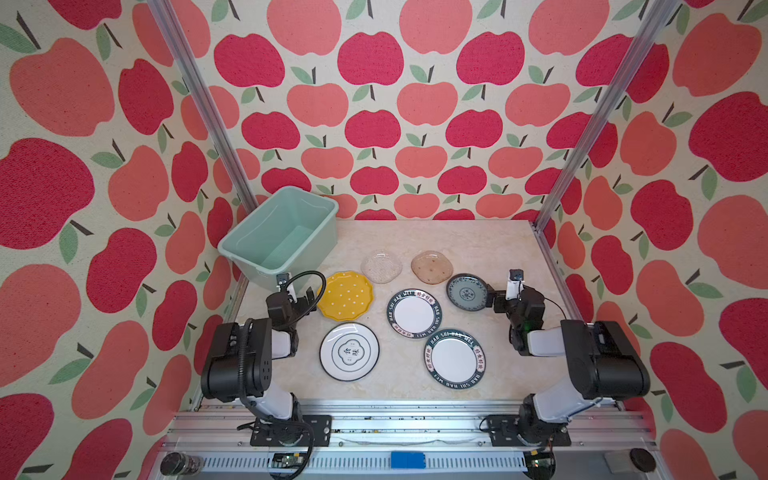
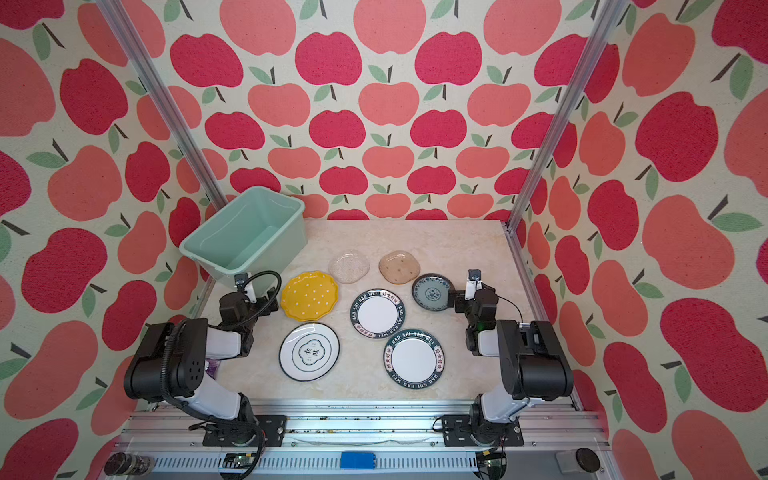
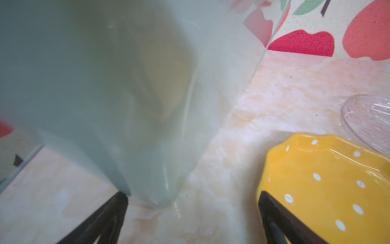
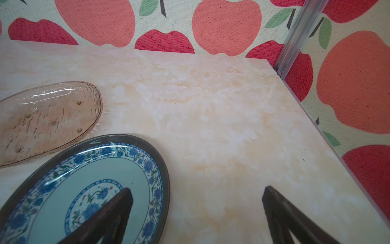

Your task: Place the plates into the plastic bin on the countertop

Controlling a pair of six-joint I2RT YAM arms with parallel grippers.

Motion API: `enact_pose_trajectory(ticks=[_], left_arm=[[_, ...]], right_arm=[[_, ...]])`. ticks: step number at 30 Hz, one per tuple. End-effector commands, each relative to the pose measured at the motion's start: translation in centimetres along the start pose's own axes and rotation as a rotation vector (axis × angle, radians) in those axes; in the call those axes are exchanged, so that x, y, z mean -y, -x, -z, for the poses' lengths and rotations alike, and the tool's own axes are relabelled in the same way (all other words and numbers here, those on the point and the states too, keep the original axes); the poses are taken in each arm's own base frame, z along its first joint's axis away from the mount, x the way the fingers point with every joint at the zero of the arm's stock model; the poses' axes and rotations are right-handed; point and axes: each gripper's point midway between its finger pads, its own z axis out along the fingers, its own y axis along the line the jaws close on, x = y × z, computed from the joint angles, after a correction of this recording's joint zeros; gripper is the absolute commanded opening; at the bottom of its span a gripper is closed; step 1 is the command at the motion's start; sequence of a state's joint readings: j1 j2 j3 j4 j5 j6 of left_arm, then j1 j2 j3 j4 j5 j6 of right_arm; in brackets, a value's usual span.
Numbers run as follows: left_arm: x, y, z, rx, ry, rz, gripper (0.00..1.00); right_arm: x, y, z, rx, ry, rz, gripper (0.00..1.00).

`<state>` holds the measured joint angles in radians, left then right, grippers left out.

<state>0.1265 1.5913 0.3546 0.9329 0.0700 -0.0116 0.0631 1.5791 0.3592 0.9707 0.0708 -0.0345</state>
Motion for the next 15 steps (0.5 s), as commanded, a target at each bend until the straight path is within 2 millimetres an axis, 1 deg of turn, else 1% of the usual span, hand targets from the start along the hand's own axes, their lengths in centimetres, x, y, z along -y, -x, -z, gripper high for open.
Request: enact_pose_trajectory(ticks=[1,13,15], left_arm=[[1.06,1.14,-0.50,0.031,-0.061,-0.012,0.99],[0.98,1.14,-0.60,0.023,-0.061,-0.006,0.99],[0.91,1.09,-0.49,0.023,-0.082,0.012,0.99]], right_arm=[[0.44,0.41,-0.23,0.011,-0.020,0.019,0.99],[0.41,0.35,-0.32,0.006,-0.016,0.017,0.99],[0.44,0.39,-0.25,0.010,-0.018,0.017,0.99]])
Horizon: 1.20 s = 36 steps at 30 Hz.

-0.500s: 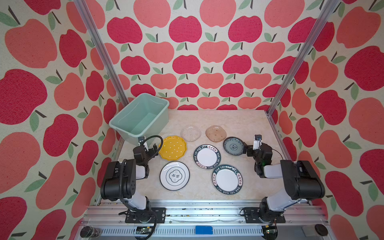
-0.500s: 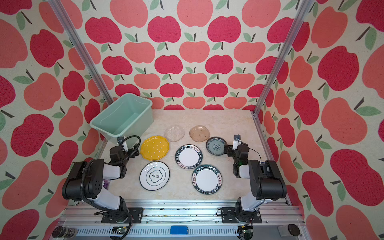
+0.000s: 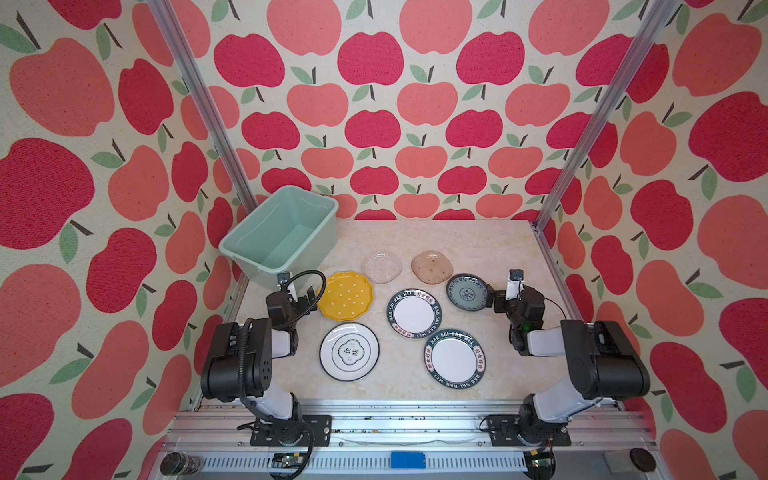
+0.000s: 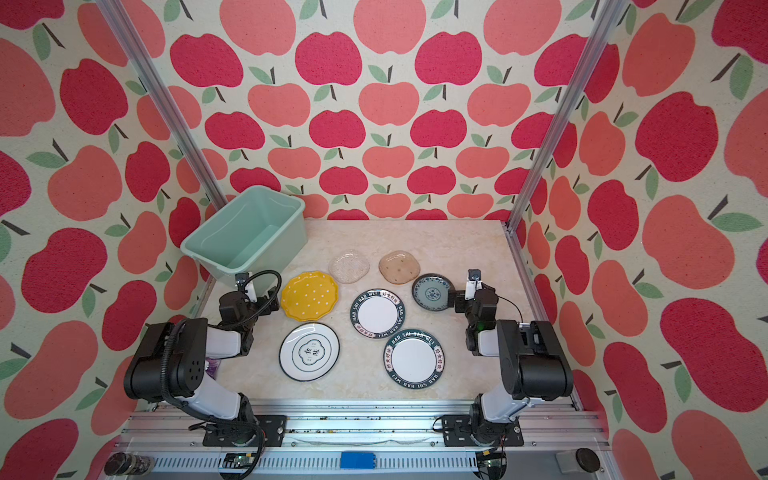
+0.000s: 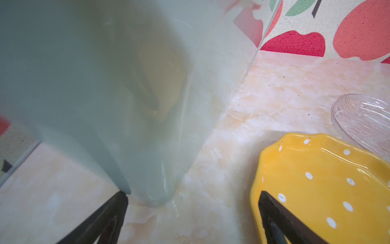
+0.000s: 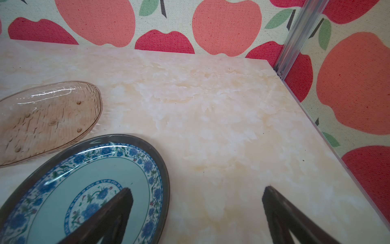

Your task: Place the plates into the plastic bin on the countertop

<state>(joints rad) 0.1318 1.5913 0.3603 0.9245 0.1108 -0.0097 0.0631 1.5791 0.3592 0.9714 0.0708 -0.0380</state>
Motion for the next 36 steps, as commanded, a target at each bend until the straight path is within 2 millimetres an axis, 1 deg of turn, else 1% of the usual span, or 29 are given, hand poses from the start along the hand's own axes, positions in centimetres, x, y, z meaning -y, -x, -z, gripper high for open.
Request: enact_pose_trajectory(ticks=[1,9,11,14,15,17,18,20,21,23,24,25,26,29,30,33,36], left_arm=[[0.3,1.1,-0.3,0.032,-0.055,0.020,0.99],[0.3,1.1,-0.3,0.033,-0.060,0.020,0.99],[0.7,1.4,-0.1,0.040,-0.079,0.011,0.99],[1.4,2.7,0.7,0.060,-0.085,-0.022,0.99],[1.7,2.8,1.1,0.056,-0.090,-0.030,0.99],[2.0,3.9,2.3,0.068,-0.085,-0.029,0.99],[2.1,4.0,2.9,0.058,-0.084,-0.018,0.99],[2.5,4.7,4.0,0.033,-0.087,0.027,0.99],[2.8,4.8,4.5,0.005,-0.095,0.045,0.99],[4.0,5.4,6.0,-0.035,-0.131,0.046,0.99],[4.4,5.6,6.6,-0.042,-0.149,0.069,0.99],[4.9,6.2,7.4,-0.038,-0.175,0.090,0.99],[5.4,6.3,8.1,-0.049,-0.204,0.117,0.99],[6.6,6.7,10.0,-0.072,-0.266,0.142,0.99],[6.9,7.1,10.6,-0.075,-0.277,0.138,0.99],[8.0,7.6,12.7,-0.084,-0.310,0.110,0.99],[8.6,8.3,14.9,-0.071,-0.322,0.091,0.99]], right_arm=[[0.5,0.4,-0.2,0.011,-0.023,0.013,0.99],[0.6,0.4,-0.2,0.014,-0.028,0.009,0.99],[0.6,0.6,-0.1,0.012,-0.026,0.008,0.99],[0.6,2.0,0.3,-0.001,-0.020,0.020,0.99],[0.5,2.5,0.6,-0.009,-0.014,0.025,0.99],[0.1,4.0,1.3,-0.004,0.010,0.037,0.99],[0.0,4.8,1.8,0.002,0.020,0.028,0.99],[0.2,6.9,2.9,0.025,0.031,-0.075,0.99],[0.9,7.5,3.4,0.019,0.001,-0.166,0.99],[3.4,7.6,4.6,-0.039,-0.120,-0.444,0.99],[3.9,7.6,5.0,-0.065,-0.132,-0.541,0.99],[3.7,8.0,5.3,-0.077,-0.090,-0.606,0.99],[3.2,8.6,5.5,-0.081,-0.041,-0.651,0.99],[1.6,10.0,6.1,-0.092,0.048,-0.709,0.96],[1.3,10.2,6.4,-0.110,0.054,-0.718,0.96],[-0.5,11.6,7.6,-0.149,0.050,-0.640,0.95],[-2.5,13.4,9.2,-0.167,0.055,-0.572,0.95]])
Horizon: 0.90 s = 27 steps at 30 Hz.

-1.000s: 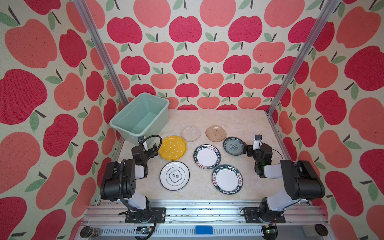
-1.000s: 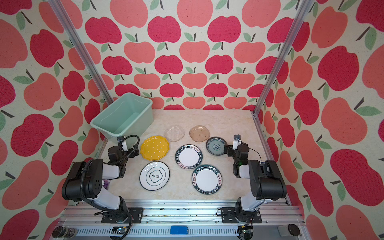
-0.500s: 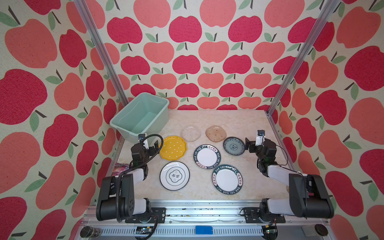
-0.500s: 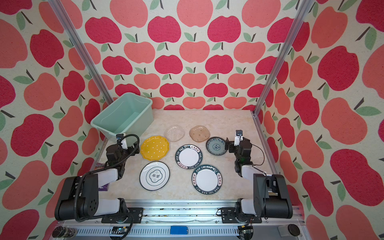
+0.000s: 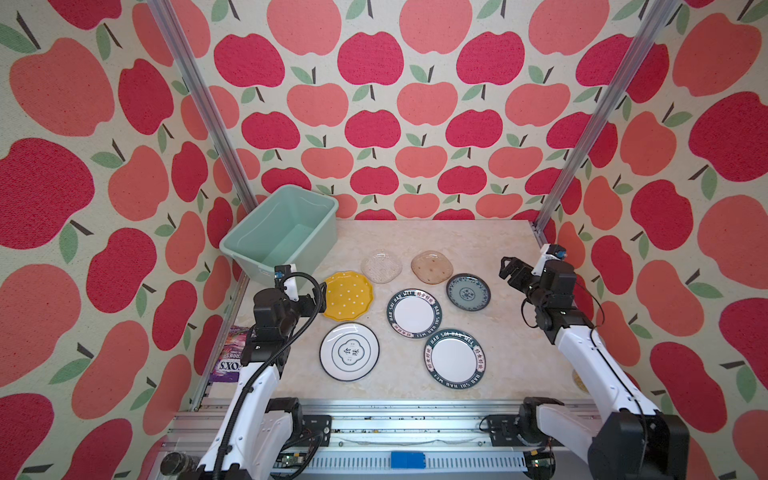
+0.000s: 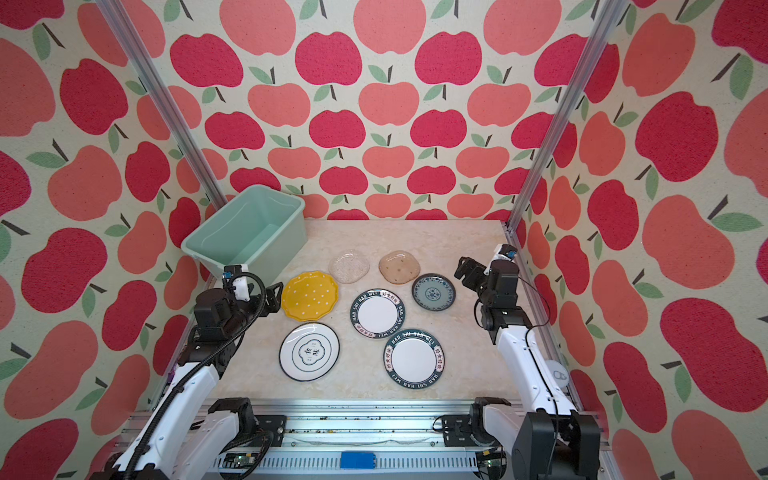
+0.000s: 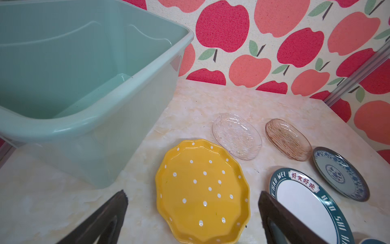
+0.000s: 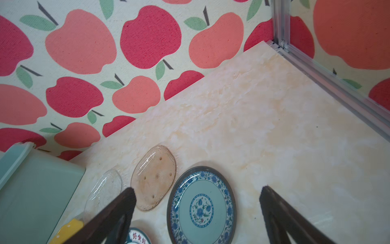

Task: Place the plates into the plastic bin on the countertop
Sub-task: 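Reach the right gripper to the yellow dotted plate while the left arm rises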

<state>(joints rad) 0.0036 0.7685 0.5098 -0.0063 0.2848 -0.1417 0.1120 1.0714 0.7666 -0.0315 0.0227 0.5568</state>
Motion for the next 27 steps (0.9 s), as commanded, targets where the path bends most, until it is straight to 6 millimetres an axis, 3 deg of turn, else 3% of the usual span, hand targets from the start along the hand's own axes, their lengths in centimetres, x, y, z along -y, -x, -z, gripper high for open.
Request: enact_pose_trajectory(ticks=[1,7,11,16,20,23,27], left_arm=[[1.4,-0.7,2.3,-0.081,-0.019,0.023,0.99],[1.9,2.7,5.8,-0.049,0.029,-0.002,1.00],[1.7,5.4,7.1,-0.048,0.075,-0.002,0.97],[0.3,7.9,7.1,-0.100,0.160,0.064,0.96],[-2.3,8.9,6.7,-0.138,0.263,0.172,0.95],[-4.0,9.0,6.5,-0.168,0.320,0.247,0.95],[-5.4,8.9,6.4,-0.208,0.387,0.253,0.94]], right_arm=[[-2.6,-0.2,2.5,-0.061,-0.028,0.016,0.95],[-10.0,-1.3,4.5,-0.127,0.038,0.114,0.93],[-15.5,-3.8,4.7,-0.236,0.114,0.219,0.91],[-21.8,-7.4,4.7,-0.379,0.164,0.371,0.90],[-26.1,-10.1,4.1,-0.452,0.206,0.417,0.90],[-28.8,-12.6,3.4,-0.516,0.235,0.434,0.90],[-31.0,-16.2,2.4,-0.626,0.266,0.397,0.89]])
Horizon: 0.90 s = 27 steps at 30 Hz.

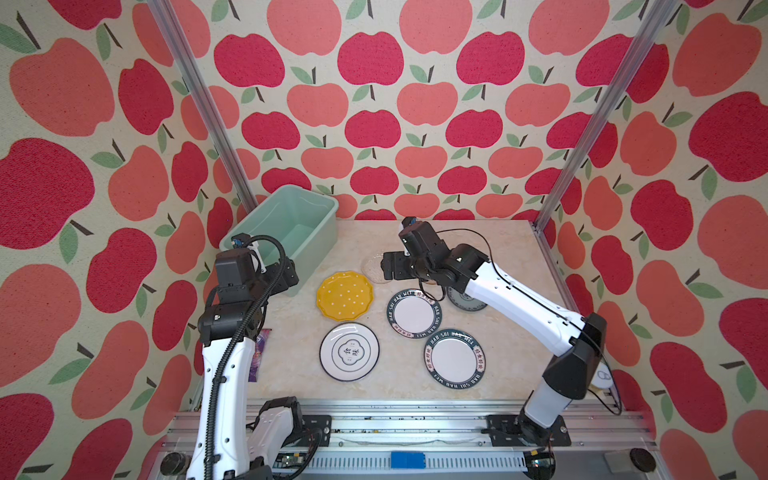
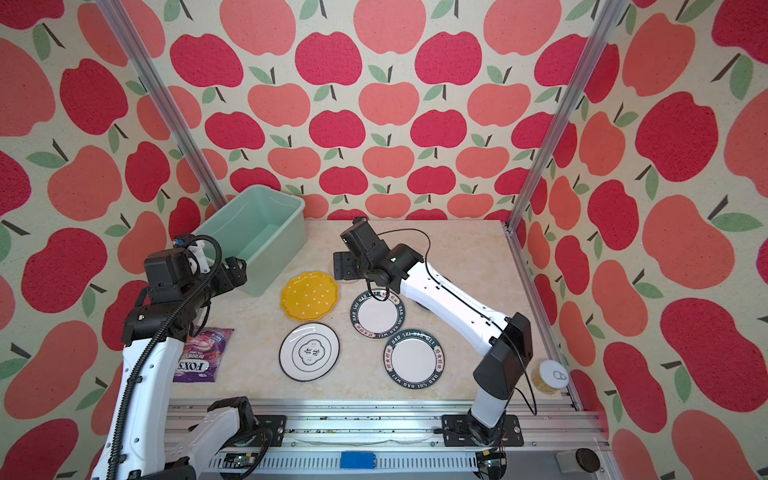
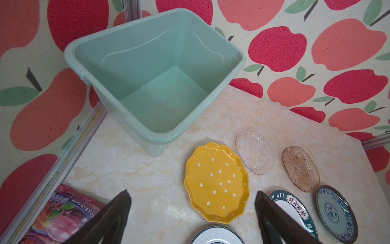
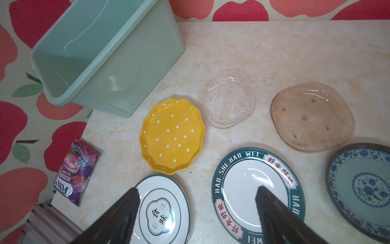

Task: Place the plates into the plastic bin on the countertop
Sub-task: 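Reach the right gripper to the yellow dotted plate while the left arm rises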

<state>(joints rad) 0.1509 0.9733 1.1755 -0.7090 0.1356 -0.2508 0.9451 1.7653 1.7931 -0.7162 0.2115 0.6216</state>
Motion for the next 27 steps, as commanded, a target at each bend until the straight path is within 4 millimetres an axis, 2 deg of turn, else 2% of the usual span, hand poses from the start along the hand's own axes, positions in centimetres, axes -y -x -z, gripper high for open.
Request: enact_pose_trajectory(ticks=[1,4,7,12,19,22,27], left_arm=[[-1.4,-0.3,0.4,-0.046,0.085,0.035,0.94],[-2.5,-0.8,-0.5,-0.082,0.132,0.064,0.95],[-3.3,-1.7,-1.4,-0.116,0.143,0.146,0.95],[-4.4,-2.2,-3.5,-0.151,0.111,0.443,0.91],[-7.5,-0.7,-6.2,-0.131,0.085,0.853,0.82],[-8.5,0.1,-7.6,-0.154,0.088,0.924,0.78],[-10.1,1.3,-9.3,-0.177,0.133,0.940,0.71]], right_arm=[[-1.3,-2.3,-1.8,-0.121,0.033,-0.052,0.89],[-2.3,-3.3,-3.9,-0.167,0.071,-0.099,0.88],[-1.9,-4.7,-5.8,-0.216,0.049,-0.115,0.85],[-2.2,-6.3,-7.8,-0.267,0.066,-0.117,0.84],[-0.9,-7.6,-9.5,-0.287,0.027,-0.060,0.84],[-0.8,-7.8,-10.2,-0.292,0.036,-0.047,0.84],[-1.3,-7.8,-11.1,-0.286,0.061,-0.028,0.85]])
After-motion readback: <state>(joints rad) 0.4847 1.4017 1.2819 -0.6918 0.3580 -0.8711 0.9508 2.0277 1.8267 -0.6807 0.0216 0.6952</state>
